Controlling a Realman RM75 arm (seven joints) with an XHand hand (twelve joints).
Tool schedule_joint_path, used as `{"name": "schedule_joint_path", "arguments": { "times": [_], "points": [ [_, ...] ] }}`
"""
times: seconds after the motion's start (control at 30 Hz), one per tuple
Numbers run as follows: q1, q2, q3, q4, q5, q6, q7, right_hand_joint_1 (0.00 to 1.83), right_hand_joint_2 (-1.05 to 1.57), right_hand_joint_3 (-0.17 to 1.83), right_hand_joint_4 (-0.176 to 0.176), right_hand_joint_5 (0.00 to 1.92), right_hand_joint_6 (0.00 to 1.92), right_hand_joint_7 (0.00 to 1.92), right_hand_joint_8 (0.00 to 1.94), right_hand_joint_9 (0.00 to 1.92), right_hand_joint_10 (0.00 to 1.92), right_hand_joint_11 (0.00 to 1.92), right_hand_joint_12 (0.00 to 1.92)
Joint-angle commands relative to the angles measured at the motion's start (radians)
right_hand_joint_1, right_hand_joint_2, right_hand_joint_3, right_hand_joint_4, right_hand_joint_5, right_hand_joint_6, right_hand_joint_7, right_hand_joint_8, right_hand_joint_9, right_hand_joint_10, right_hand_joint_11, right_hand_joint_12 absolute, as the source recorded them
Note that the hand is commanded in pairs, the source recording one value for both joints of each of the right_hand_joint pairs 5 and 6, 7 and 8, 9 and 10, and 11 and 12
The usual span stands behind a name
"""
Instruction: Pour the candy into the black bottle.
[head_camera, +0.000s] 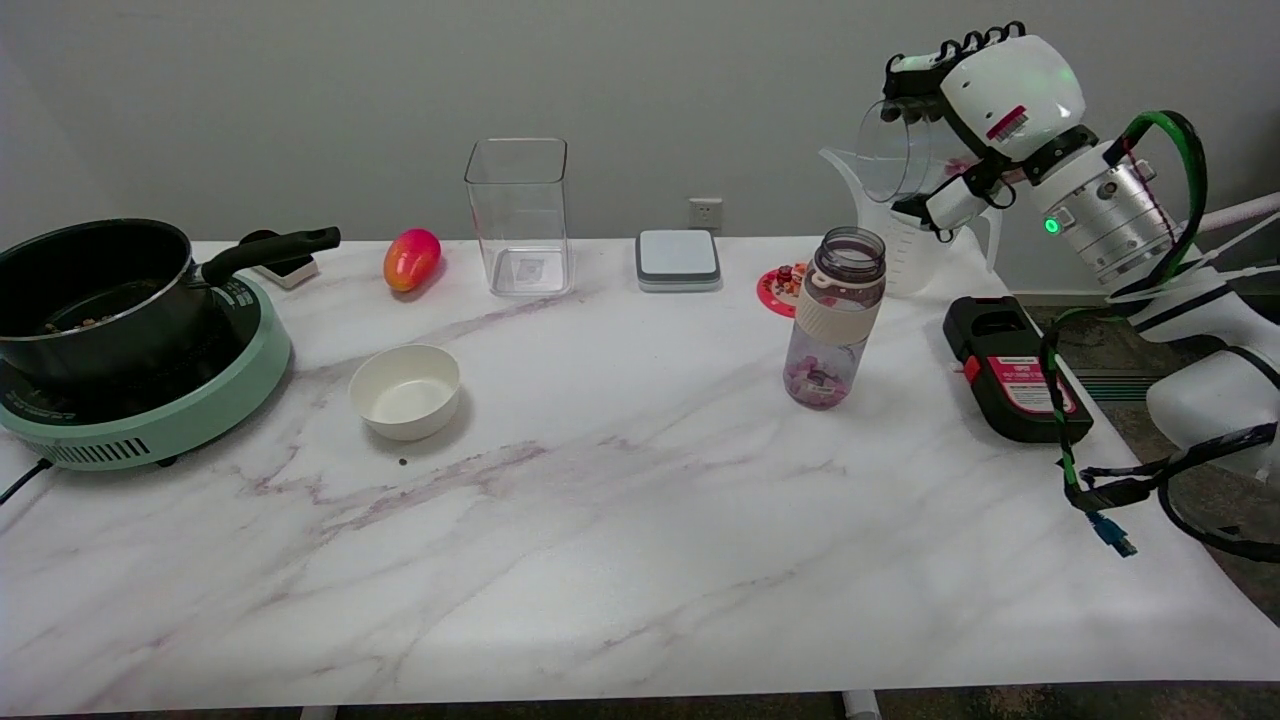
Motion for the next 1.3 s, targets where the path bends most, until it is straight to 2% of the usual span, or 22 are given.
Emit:
{"name": "schedule_joint_path", "arguments": {
  "times": [0.03, 0.6, 1.3],
  "points": [
    [0.052, -0.02, -0.055, -0.036, -0.047, 0.027, -0.008, 1.44, 0.79, 0.89, 0.0, 1.33, 1.33, 1.45, 1.45, 1.38, 1.38, 1.16, 1.16],
    [0.034, -0.021, -0.014, -0.057, -0.127, 0.032, -0.01, 1.45, 0.75, 0.92, 0.0, 1.32, 1.32, 1.44, 1.44, 1.37, 1.37, 1.15, 1.15],
    [-0.004, -0.025, 0.016, -0.075, -0.127, 0.061, -0.046, 1.44, 0.73, 0.93, 0.0, 1.33, 1.33, 1.44, 1.44, 1.36, 1.36, 1.15, 1.15]
  ]
}}
